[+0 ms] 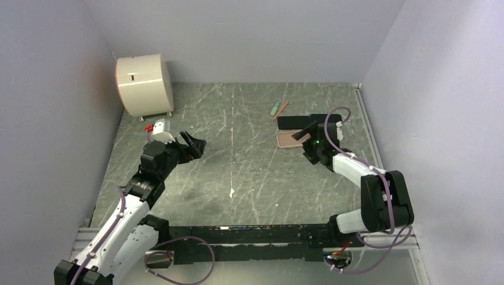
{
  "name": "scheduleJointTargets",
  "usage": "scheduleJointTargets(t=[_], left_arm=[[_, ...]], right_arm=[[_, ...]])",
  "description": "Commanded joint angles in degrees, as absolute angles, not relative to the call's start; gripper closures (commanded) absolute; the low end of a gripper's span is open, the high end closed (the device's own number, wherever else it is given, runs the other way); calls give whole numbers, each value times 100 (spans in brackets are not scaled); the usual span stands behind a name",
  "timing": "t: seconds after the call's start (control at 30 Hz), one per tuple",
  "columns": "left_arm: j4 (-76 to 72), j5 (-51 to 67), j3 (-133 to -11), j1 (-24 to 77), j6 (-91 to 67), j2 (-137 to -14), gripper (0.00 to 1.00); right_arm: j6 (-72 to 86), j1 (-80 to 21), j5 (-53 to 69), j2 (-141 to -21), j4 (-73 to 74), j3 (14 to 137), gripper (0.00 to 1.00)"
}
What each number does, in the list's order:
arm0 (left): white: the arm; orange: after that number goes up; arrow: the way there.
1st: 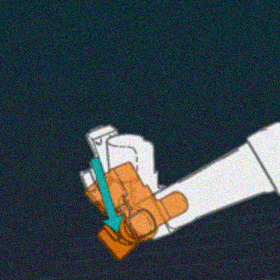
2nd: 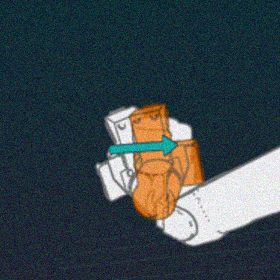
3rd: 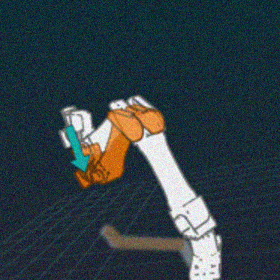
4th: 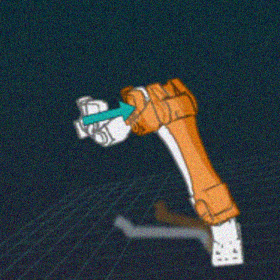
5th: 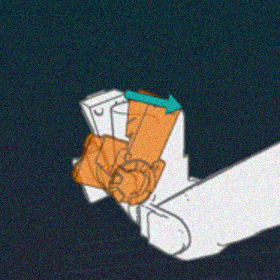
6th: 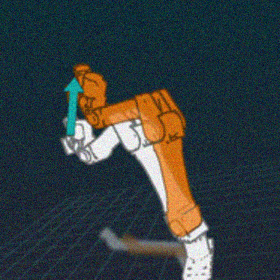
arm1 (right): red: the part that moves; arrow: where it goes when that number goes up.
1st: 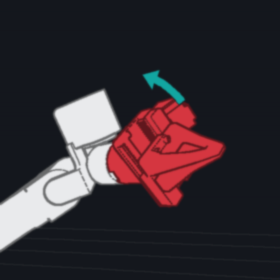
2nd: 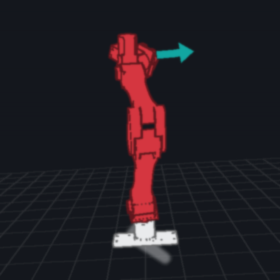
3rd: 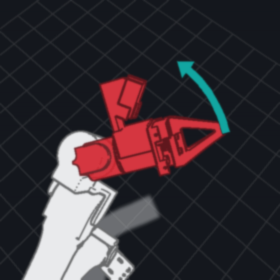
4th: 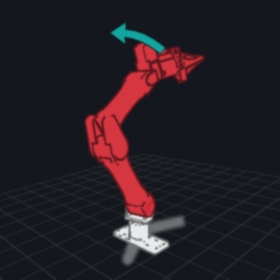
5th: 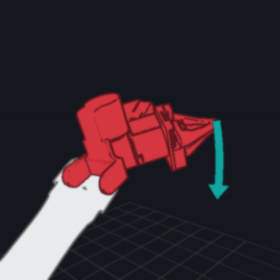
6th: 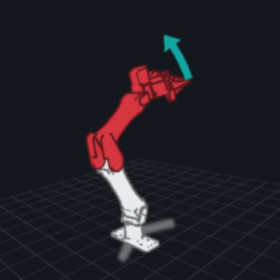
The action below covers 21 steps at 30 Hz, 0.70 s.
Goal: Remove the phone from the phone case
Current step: Place the phone case at the center of the board.
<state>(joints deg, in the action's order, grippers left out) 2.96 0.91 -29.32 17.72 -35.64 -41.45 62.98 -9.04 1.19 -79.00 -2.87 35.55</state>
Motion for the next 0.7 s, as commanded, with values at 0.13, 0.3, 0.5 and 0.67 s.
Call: scheduleJointTargets(t=[0.13,0.3,0.5,0.67], left_arm=[[255,9,-3060,1757,-3615,-4066,6],[272,9,-3050,1756,-3616,-4031,6],[265,9,-3050,1758,-3625,-4033,6],[255,9,-3041,1758,-3626,-4030,6]], right_arm=[[6198,-1327,217,-8532,-456,4098,1],[6435,-1404,315,-8970,-785,4197,1],[6694,-1503,111,-9314,-1109,4267,1],[6922,-1500,-409,-9464,-1460,4167,1]])
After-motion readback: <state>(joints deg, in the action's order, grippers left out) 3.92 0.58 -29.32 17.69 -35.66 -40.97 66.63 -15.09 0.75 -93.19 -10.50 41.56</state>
